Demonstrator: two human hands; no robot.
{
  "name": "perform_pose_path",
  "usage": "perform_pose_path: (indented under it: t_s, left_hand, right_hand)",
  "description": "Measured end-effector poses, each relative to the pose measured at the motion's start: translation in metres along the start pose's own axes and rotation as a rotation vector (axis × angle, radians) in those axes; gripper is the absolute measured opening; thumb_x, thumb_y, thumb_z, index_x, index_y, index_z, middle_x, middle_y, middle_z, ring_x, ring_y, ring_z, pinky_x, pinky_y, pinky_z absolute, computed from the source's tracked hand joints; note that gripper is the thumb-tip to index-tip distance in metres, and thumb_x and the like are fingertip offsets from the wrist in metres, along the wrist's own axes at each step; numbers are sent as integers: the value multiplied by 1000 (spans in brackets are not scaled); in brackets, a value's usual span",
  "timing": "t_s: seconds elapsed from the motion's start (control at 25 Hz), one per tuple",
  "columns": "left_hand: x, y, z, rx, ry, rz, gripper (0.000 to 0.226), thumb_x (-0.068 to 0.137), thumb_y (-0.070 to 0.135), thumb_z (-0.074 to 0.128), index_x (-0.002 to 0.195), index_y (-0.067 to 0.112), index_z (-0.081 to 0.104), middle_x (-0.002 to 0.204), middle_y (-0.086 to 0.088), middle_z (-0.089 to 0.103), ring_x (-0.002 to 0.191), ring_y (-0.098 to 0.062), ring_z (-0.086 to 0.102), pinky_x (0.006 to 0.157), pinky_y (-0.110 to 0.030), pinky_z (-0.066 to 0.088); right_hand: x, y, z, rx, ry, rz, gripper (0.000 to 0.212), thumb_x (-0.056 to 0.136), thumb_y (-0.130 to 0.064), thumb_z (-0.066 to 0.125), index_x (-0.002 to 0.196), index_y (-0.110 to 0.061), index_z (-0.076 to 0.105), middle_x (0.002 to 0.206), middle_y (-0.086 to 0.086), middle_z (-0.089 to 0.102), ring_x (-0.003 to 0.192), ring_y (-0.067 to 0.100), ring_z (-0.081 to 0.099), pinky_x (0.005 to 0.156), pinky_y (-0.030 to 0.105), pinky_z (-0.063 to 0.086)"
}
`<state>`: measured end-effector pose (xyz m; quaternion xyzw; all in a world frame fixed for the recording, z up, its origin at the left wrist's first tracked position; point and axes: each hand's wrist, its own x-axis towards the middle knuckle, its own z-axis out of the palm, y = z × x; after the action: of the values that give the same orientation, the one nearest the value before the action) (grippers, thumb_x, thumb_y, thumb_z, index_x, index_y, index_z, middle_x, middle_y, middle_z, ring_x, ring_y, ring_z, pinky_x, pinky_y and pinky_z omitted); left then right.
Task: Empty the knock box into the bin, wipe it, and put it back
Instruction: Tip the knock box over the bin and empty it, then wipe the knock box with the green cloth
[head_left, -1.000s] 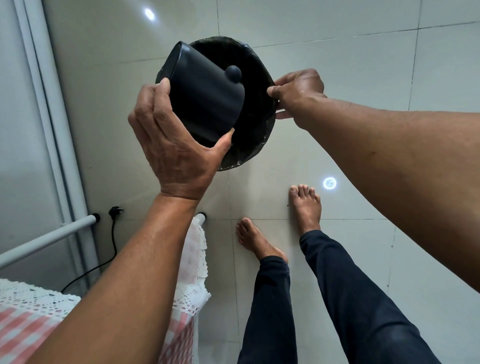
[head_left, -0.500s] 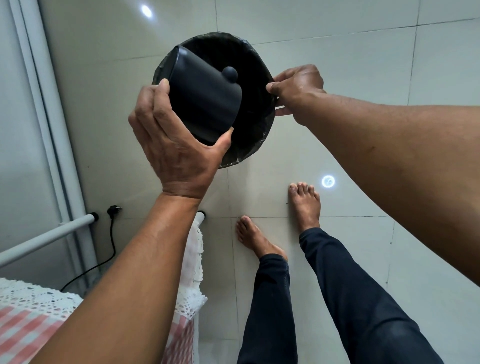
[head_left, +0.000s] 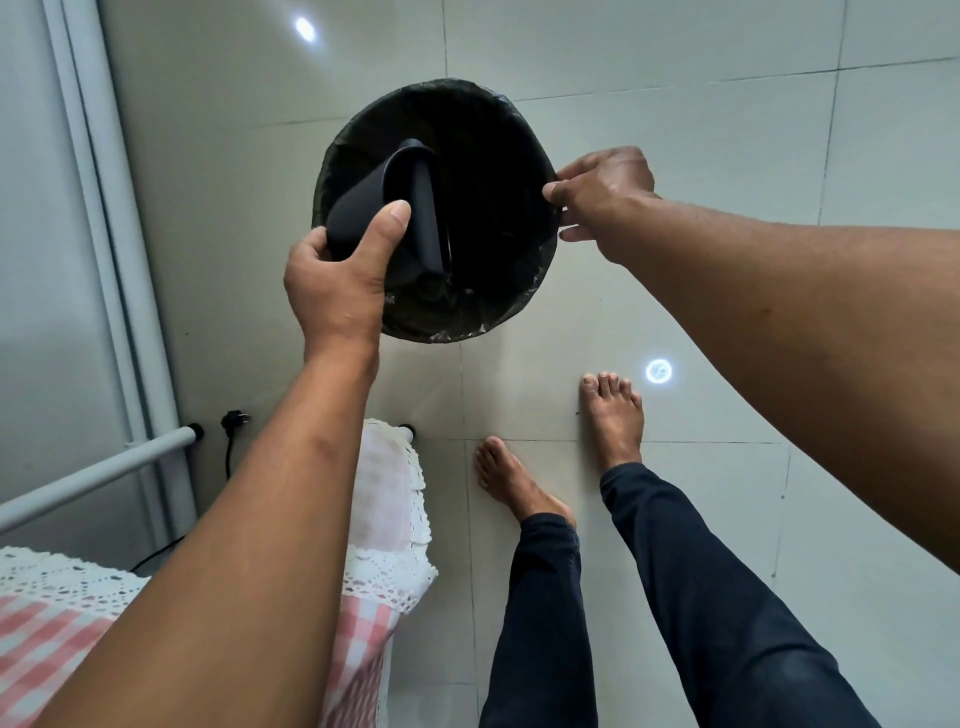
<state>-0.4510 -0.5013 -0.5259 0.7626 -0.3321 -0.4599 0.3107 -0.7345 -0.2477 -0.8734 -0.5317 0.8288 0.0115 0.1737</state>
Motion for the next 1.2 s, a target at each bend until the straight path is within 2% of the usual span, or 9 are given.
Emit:
perform_pose_path:
  t_s: [0.12, 0.2, 0.32, 0.4, 0.48, 0.6, 0.84, 1.04, 1.2]
  left_hand:
    - [-6, 4, -3, -135, -37, -114, 31, 79, 39, 91, 75, 19, 68, 68, 10, 68, 69, -13, 65, 66, -29, 54]
    - [-11, 12, -7, -217, -59, -182, 31, 77, 43, 89, 80, 20, 69, 75, 6, 67, 75, -17, 65, 70, -32, 56]
    - [-17, 28, -18, -302, -94, -246, 43, 66, 52, 87, 93, 20, 75, 89, 2, 72, 85, -17, 70, 79, -35, 58]
    - [-23, 37, -25, -344, -119, -251, 49, 64, 55, 84, 98, 20, 78, 90, 4, 77, 89, -18, 72, 90, -39, 59]
    - [-28, 47, -34, -391, -147, -253, 44, 74, 53, 80, 104, 20, 78, 87, 5, 79, 90, -20, 72, 97, -45, 57]
    - [-43, 65, -45, -446, -171, -260, 40, 84, 50, 72, 111, 21, 76, 87, 5, 80, 87, -19, 72, 94, -44, 53]
    - [-96, 112, -72, -555, -163, -268, 62, 66, 56, 82, 117, 21, 76, 90, -3, 76, 91, -28, 66, 85, -43, 53]
    - [-162, 178, -116, -668, -170, -239, 47, 72, 55, 81, 106, 22, 82, 98, -8, 73, 99, -31, 58, 88, -48, 46]
    - [-225, 234, -161, -740, -147, -187, 50, 75, 55, 79, 112, 21, 79, 100, -6, 74, 94, -28, 63, 77, -39, 50]
  right_hand:
    - [-2, 7, 6, 132, -153, 87, 31, 95, -10, 57, 120, -22, 44, 111, 4, 46, 104, 28, 48, 80, 39, 48]
    - [-10, 5, 3, 223, -224, 58, 30, 98, -14, 54, 126, -22, 47, 115, 3, 41, 108, 27, 48, 85, 37, 47]
    - [82, -107, -179, 461, -184, 96, 46, 100, -30, 35, 131, -23, 69, 120, -6, 52, 110, 17, 60, 93, 27, 50]
    - [135, -209, -316, 885, -260, 214, 20, 94, -31, 65, 99, -24, 83, 93, -8, 76, 86, 11, 74, 84, 26, 63]
    - [117, -241, -386, 1089, -323, 171, 5, 89, -26, 80, 85, -28, 81, 83, -4, 79, 81, 13, 77, 79, 30, 67]
    - [87, -257, -419, 1208, -389, 97, 5, 91, -27, 82, 89, -32, 80, 90, -4, 81, 92, 19, 82, 78, 32, 67]
    - [42, -282, -493, 1259, -431, -4, 10, 94, -24, 79, 93, -34, 84, 96, -7, 83, 100, 15, 80, 79, 28, 63]
    - [-3, -293, -592, 1223, -414, -37, 18, 95, -18, 78, 112, -19, 84, 93, -17, 83, 106, 15, 80, 85, 30, 65]
    - [-49, -308, -668, 1194, -408, -191, 22, 98, -16, 75, 118, -19, 84, 109, -5, 85, 108, 9, 79, 99, 39, 63]
